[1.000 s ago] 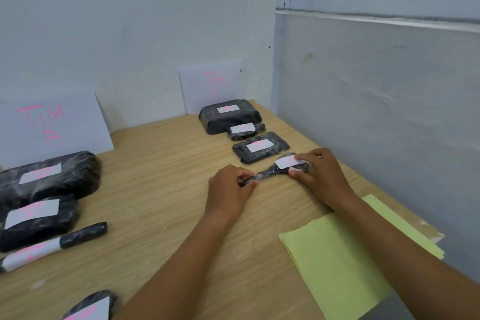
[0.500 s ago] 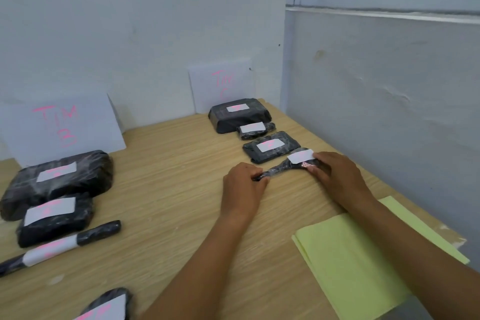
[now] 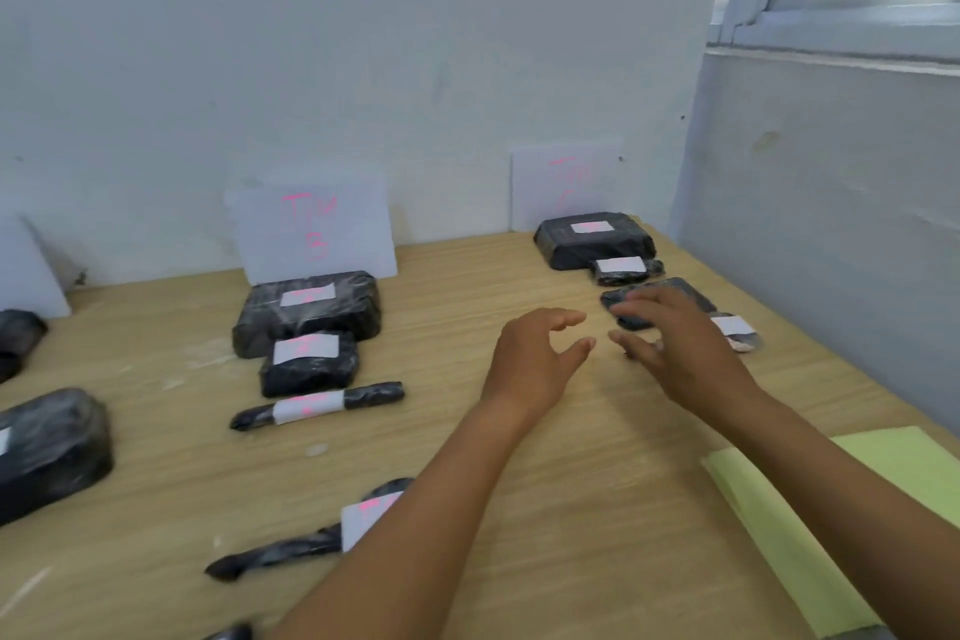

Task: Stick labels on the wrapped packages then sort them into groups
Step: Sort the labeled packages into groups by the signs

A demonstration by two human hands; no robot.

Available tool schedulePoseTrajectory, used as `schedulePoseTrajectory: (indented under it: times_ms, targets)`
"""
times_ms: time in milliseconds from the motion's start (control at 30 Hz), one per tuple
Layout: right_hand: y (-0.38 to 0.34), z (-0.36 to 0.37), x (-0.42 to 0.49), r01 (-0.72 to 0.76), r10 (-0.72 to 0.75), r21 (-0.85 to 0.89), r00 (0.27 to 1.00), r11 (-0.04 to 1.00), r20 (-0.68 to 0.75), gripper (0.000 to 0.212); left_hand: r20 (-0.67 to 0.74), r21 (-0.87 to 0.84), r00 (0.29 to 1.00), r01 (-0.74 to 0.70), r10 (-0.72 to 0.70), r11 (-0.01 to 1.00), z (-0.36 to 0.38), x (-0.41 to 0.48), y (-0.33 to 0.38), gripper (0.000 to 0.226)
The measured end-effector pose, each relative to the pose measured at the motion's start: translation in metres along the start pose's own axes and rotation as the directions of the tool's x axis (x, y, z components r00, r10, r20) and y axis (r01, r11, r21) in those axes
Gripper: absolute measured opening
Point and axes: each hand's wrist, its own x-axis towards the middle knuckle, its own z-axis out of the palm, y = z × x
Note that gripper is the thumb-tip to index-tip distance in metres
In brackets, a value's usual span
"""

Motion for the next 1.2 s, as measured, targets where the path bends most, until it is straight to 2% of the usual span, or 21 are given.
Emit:
schedulePoseTrajectory:
  times_ms: [200,433,567,800,900,1000,1200]
  targets:
    - [-0.075,0.024,0.005,0.163,-0.165,0.11,0.986,0.981,0.011,0.032,-0.033,0.047,0.999,-0.039,0.04,0.998,-0.069,-0.023,-0.004,0.029]
    - [-0.135,0.052,-0.024,0.255,-0.266,0.187,0.963,0.949,0.038,0.034,-0.011,0.067,1.0,0.016,-0.015,0.998,-0.138,-0.079,-0.026,0.033]
    - [-0.157,0.061,-0.04,0.278,-0.297,0.195,0.952,0.94,0.075,0.037,0.033,0.077,0.998,0.055,-0.058,0.996,-0.163,-0.108,-0.034,0.035]
    - [-0.175,0.068,-0.07,0.277,-0.31,0.191,0.934,0.942,0.178,0.036,0.156,0.274,0.969,0.141,-0.189,0.951,-0.19,-0.149,-0.056,0.031]
    - [-0.18,0.071,-0.088,0.292,-0.325,0.157,0.912,0.943,0.251,0.031,0.173,0.315,0.953,0.184,-0.247,0.931,-0.198,-0.159,-0.06,0.029]
    - [-0.184,0.073,-0.103,0.309,-0.331,0.119,0.88,0.944,0.341,0.038,0.198,0.358,0.941,0.19,-0.273,0.914,-0.201,-0.165,-0.061,0.023]
    - [-0.179,0.076,-0.104,0.323,-0.323,0.057,0.887,0.945,0.329,0.04,0.217,0.365,0.939,0.175,-0.266,0.915,-0.196,-0.161,-0.06,0.017]
